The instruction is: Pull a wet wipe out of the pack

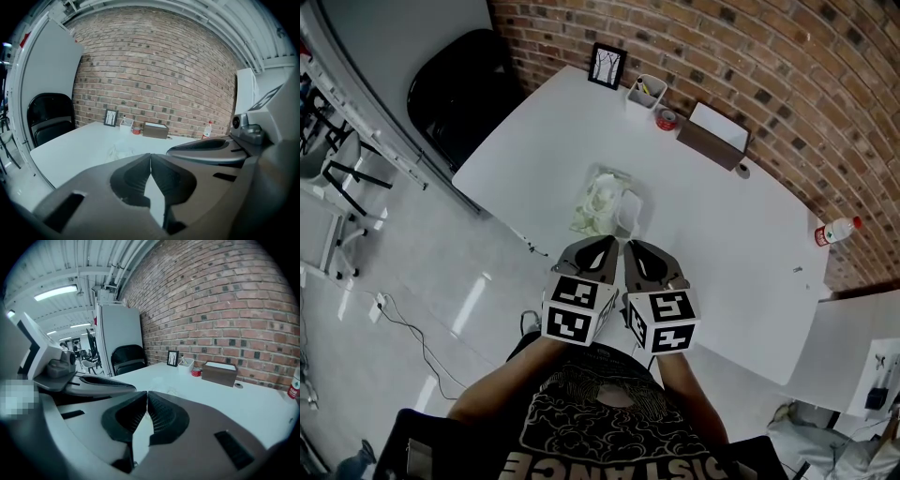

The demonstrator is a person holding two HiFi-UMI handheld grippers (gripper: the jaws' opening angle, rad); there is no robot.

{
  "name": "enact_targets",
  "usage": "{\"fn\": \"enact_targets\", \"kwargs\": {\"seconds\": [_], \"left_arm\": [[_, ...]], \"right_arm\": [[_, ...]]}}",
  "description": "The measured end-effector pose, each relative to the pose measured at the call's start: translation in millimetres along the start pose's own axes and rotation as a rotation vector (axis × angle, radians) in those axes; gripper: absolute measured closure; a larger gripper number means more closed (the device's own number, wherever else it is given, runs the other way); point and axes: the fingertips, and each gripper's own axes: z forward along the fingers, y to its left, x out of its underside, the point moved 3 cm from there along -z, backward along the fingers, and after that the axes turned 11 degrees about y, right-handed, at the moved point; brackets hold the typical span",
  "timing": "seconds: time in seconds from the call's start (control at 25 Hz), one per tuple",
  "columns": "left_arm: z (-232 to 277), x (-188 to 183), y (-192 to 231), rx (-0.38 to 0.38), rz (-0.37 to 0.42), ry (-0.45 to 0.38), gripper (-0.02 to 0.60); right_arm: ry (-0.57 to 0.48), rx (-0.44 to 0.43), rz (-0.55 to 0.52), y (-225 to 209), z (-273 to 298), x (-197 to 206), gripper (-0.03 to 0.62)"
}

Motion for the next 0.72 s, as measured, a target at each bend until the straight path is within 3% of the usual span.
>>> {"fn": "enact_targets", "kwargs": {"seconds": [0.72], "left_arm": [[-9, 12, -22, 0.0, 0.013, 0.003, 0.569]], "right_arm": [[-0.006, 0.012, 0.004, -1, -23, 16, 0.572]]}}
